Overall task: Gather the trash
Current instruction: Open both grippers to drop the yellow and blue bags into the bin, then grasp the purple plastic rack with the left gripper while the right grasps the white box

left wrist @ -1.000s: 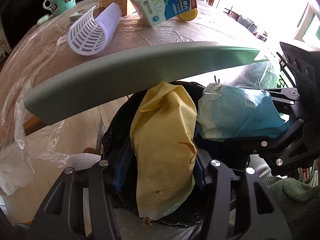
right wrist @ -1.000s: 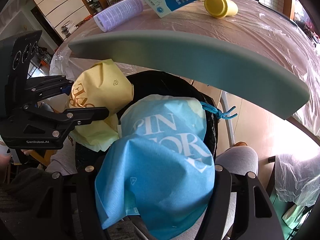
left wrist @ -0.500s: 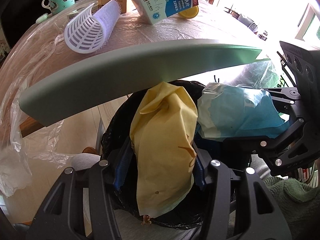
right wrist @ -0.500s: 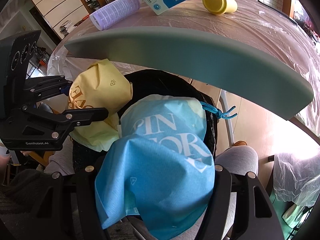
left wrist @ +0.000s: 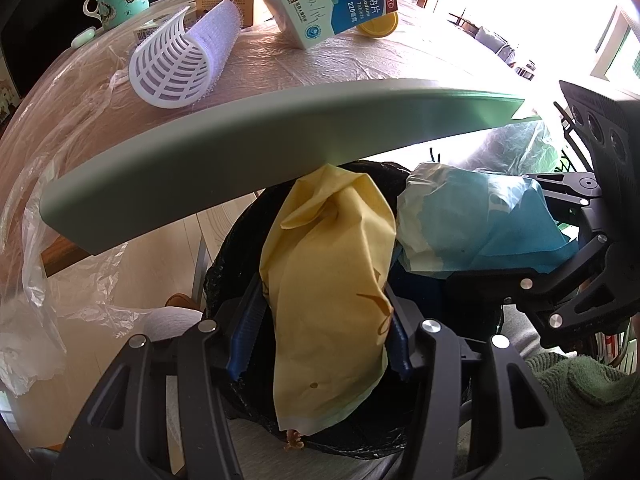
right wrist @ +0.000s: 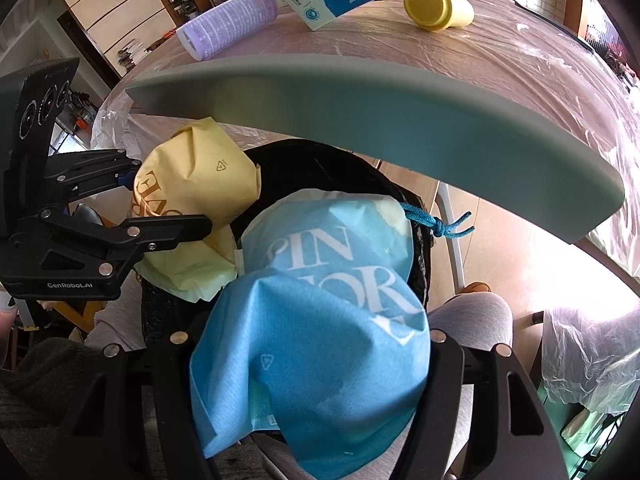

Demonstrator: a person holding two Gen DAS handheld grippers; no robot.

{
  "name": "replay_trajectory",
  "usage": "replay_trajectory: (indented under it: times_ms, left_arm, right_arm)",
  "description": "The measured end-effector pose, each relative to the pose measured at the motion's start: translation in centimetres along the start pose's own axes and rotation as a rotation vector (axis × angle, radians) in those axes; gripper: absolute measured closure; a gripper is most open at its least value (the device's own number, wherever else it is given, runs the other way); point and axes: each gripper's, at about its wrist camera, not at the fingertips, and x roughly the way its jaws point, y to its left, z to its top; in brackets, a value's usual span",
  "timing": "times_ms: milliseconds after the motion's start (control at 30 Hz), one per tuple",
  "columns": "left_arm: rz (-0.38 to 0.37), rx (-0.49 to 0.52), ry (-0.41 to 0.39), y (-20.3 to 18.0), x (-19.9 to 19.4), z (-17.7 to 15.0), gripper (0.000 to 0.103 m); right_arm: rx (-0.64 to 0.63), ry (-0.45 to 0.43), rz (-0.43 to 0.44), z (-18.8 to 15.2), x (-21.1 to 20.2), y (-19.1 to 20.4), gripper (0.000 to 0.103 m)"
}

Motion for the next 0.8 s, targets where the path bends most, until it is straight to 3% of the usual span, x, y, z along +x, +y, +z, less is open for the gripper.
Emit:
replay_trajectory:
  times_ms: [300, 400, 567, 633, 667, 800]
  left_arm:
    - [-0.003, 0.003, -0.002, 0.0, 0.0, 0.0, 0.046]
    - [0.005, -0.012, -0.018, 0.6, -0.7, 0.1, 0.039]
    - [0.019, -0.013, -0.084, 1.2, -3.5, 0.2, 0.039]
    - [0.024, -0.003, -0.145, 1.4, -5.8, 0.4, 0.039]
    - [0.023, 0.001, -0.181, 1.5, -6.9, 0.6, 0.035]
    - [0.045, -0.018, -0.403, 1.9, -12.2, 1.4, 0.002]
  right_arm:
    - [-0.008, -0.006, -0.025, -0.1, -0.3, -0.2, 0.036]
    - [-0.001, -0.02, -0.06, -0.1, -0.8, -0.3, 0.025]
    - [-0.059, -0.107, -0.105, -0.2, -4.0, 0.1, 0.022]
    - [-0.086, -0.169, -0.13, -0.1, -6.0, 0.3, 0.02]
    - [-0.096, -0.22, -0.145, 0.0, -7.4, 0.5, 0.017]
    - [-0.11, -0.484, -0.204, 0.7, -13.0, 0.6, 0.004]
